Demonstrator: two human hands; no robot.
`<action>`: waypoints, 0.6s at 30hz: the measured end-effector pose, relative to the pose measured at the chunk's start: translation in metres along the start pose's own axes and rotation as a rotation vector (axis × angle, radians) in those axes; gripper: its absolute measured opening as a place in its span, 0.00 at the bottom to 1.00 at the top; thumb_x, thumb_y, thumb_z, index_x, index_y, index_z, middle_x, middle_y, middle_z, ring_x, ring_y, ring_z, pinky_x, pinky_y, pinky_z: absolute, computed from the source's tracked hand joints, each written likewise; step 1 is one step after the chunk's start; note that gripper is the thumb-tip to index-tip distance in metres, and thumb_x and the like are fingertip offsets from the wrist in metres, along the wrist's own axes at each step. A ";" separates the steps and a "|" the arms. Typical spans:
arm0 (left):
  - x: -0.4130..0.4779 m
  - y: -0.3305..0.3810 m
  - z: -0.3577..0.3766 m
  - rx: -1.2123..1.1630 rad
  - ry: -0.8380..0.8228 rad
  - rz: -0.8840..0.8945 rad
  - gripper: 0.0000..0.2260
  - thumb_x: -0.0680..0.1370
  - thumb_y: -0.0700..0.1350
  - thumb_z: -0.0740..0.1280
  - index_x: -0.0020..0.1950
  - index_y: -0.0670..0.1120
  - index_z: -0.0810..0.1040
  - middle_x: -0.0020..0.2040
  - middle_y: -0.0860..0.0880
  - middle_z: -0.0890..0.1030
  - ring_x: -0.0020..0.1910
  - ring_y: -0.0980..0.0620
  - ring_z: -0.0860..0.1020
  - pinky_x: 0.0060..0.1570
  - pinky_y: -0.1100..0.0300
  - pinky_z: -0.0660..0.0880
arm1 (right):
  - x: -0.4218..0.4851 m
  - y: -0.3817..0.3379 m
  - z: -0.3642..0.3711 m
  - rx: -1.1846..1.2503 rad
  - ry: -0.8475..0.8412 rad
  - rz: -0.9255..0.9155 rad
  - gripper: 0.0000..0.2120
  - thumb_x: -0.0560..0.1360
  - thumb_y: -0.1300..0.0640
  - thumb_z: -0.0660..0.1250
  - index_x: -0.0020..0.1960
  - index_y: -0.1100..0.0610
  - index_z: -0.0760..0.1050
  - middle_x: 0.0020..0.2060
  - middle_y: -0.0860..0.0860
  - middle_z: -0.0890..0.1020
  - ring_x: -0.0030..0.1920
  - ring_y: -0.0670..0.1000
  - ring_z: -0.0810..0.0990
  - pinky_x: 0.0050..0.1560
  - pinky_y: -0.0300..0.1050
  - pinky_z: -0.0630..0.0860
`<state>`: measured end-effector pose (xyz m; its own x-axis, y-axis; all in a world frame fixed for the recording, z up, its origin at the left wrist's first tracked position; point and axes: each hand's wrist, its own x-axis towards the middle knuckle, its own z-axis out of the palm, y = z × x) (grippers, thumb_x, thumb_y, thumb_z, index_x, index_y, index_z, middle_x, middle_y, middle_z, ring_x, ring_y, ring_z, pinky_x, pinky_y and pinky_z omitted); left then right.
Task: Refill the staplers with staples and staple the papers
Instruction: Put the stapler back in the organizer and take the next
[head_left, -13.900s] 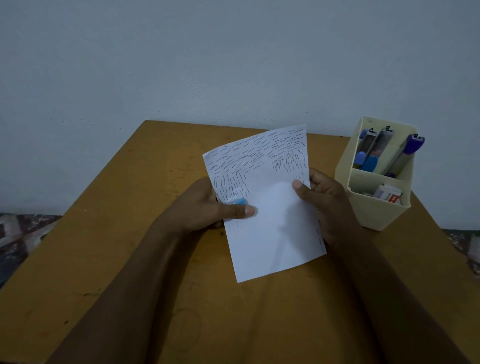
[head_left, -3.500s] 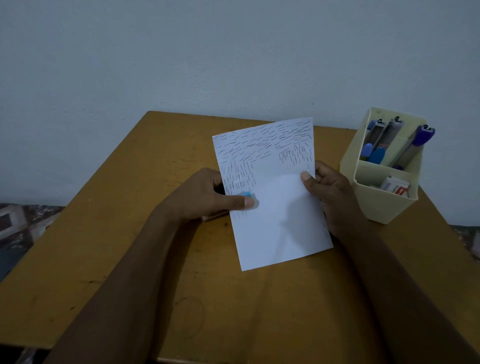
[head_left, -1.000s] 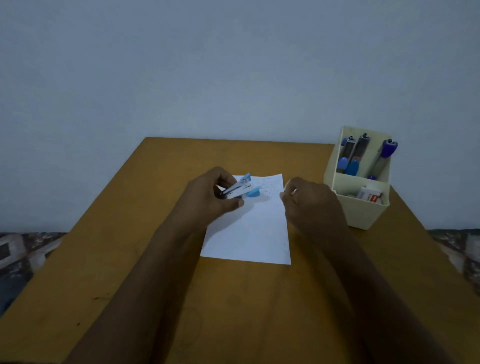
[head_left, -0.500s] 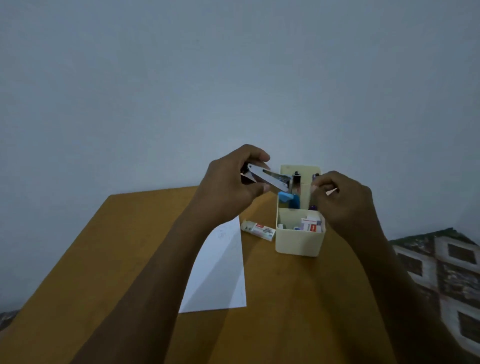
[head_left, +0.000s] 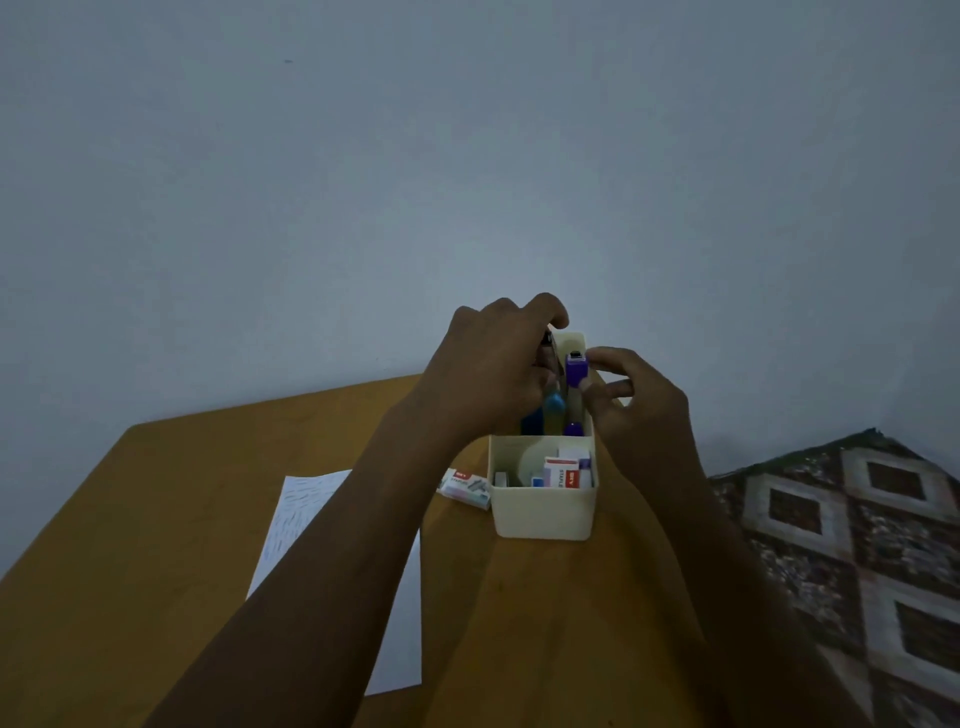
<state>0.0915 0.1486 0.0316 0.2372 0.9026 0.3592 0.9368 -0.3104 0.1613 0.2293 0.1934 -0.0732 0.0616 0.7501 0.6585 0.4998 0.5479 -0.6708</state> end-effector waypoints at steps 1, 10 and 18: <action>0.002 -0.001 0.003 0.020 -0.017 -0.003 0.22 0.75 0.42 0.71 0.67 0.49 0.69 0.59 0.46 0.78 0.56 0.49 0.76 0.60 0.53 0.71 | -0.001 0.000 0.001 -0.006 0.012 -0.022 0.15 0.74 0.59 0.68 0.59 0.63 0.76 0.53 0.57 0.82 0.49 0.51 0.80 0.52 0.45 0.77; 0.017 -0.009 0.026 0.172 -0.114 0.041 0.23 0.76 0.46 0.66 0.71 0.48 0.66 0.63 0.46 0.76 0.62 0.46 0.73 0.61 0.47 0.68 | -0.005 -0.001 0.000 0.001 0.024 -0.038 0.15 0.73 0.61 0.70 0.58 0.63 0.75 0.52 0.57 0.82 0.49 0.55 0.81 0.48 0.27 0.69; 0.021 -0.008 0.042 0.111 -0.019 0.046 0.15 0.79 0.49 0.63 0.66 0.51 0.72 0.62 0.50 0.76 0.62 0.48 0.71 0.60 0.48 0.64 | -0.006 -0.002 0.001 -0.012 0.063 -0.066 0.15 0.72 0.59 0.70 0.55 0.65 0.77 0.47 0.58 0.84 0.43 0.56 0.83 0.48 0.45 0.78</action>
<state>0.1003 0.1828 -0.0005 0.2848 0.8940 0.3461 0.9473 -0.3178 0.0413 0.2274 0.1879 -0.0765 0.0824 0.6875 0.7215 0.5149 0.5905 -0.6215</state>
